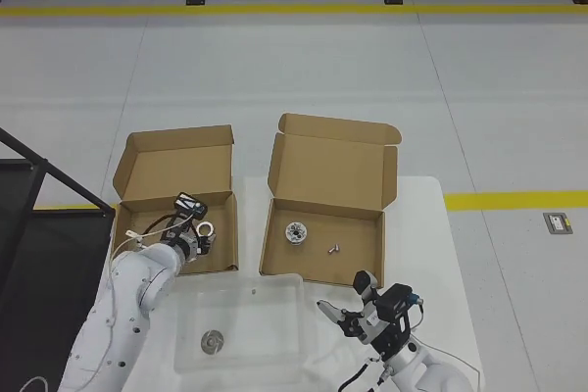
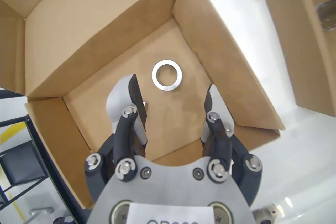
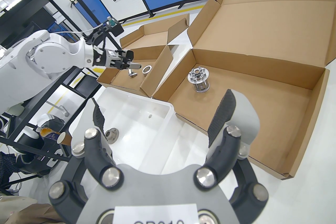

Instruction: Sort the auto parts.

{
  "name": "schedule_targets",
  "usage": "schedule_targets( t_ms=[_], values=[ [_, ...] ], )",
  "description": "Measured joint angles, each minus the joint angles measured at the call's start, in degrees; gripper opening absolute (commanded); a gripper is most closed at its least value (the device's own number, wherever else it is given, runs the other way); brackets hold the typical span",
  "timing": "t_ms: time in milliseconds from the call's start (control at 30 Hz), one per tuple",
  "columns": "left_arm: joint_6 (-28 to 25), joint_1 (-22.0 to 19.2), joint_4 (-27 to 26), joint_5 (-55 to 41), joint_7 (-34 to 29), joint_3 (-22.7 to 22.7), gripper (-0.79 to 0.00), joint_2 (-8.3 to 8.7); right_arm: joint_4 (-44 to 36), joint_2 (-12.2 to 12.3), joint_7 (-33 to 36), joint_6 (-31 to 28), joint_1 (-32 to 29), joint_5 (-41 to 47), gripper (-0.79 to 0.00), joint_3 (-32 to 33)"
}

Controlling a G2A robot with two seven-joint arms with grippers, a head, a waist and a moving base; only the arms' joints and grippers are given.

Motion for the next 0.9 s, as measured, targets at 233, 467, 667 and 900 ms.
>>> schedule_targets(
  t_ms=[233,467,667,900],
  values=[
    [-9.77,16.74,-22.14,-3.55,-2.71,-10.09,-0.785,2.16,0.0,0.0,0.0,0.0,0.0,0.0,0.0,0.0],
    [-25.46,28.25,-34.57,-9.32,-8.29,-16.12,-0.785,3.78,0.0,0.0,0.0,0.0,0.0,0.0,0.0,0.0],
    [-34.04,31.75,-38.93,-2.61,-14.23,-13.22,-0.56,4.84,0.0,0.0,0.0,0.0,0.0,0.0,0.0,0.0],
    [-31.74,28.64,-35.22,3.82,-16.2,-5.74,-0.434,5.0,0.0,0.0,0.0,0.0,0.0,0.0,0.0,0.0]
  ],
)
